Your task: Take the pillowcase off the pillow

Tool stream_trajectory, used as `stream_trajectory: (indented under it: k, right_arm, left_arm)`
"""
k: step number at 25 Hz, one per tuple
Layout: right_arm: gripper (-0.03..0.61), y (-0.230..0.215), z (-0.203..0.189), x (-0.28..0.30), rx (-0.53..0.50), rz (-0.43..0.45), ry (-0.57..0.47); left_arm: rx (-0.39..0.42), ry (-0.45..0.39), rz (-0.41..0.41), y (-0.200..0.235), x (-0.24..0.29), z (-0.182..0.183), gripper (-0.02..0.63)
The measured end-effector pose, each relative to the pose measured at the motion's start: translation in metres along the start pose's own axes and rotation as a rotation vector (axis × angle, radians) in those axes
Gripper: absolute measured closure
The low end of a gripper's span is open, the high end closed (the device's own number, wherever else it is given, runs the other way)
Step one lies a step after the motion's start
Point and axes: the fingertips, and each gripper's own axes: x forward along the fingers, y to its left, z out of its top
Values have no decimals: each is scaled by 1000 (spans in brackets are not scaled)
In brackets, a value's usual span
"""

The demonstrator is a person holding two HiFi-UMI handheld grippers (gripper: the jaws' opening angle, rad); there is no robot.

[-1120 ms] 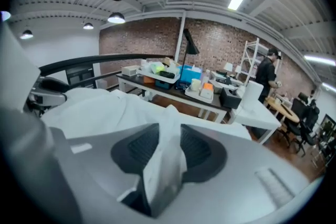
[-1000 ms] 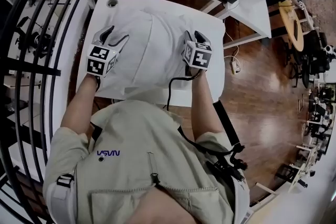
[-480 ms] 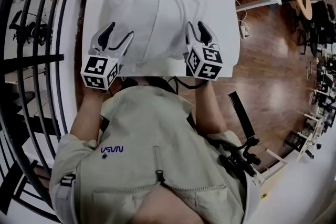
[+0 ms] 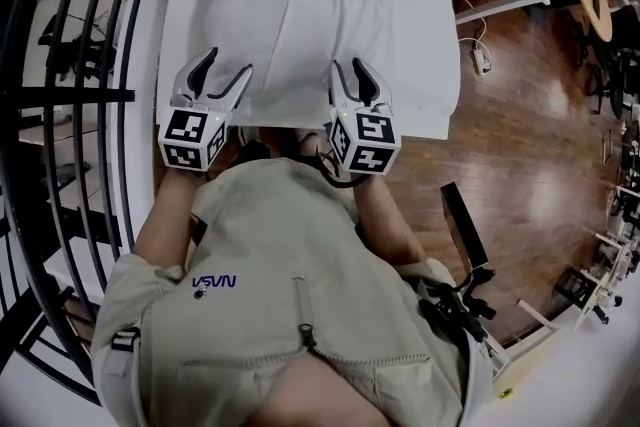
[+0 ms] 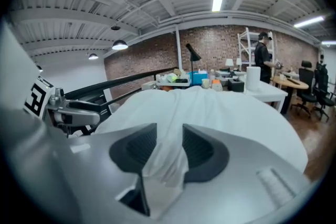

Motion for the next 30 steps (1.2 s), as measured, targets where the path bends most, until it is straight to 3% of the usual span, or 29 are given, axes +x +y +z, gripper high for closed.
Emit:
stream_trajectory:
  k: [5,9,13,17,22,24,26,30]
  right_arm:
    - [423,24,-32,-10,-43,99,38]
    - [423,25,-54,-7,-62,119,82]
    - [423,30,-70,2,-54,113,143]
    - [425,12,-74,13,-36,50,174]
    - [423,37,-84,18,-37,4,208]
    - [423,42,-89,23,-45,-4,222]
    - [423,41,-91,29,-57,-16,232]
    - [429,31,-89,42,-73,-45,251]
  left_arm:
    - [26,56,94,-9,-15,-21,319]
    - [73,73,132,-15,-21,-33,319]
    - [108,128,117,-17,-18,-58,319]
    - [128,178,59,-21,9,-70,319]
    - [131,169,22,-9,5,-78,319]
    - [139,201,-3,-12,10,-87,321]
    - [161,228,-13,-14,17,-92,348]
    - [199,245,-22,-17,29,-91,490]
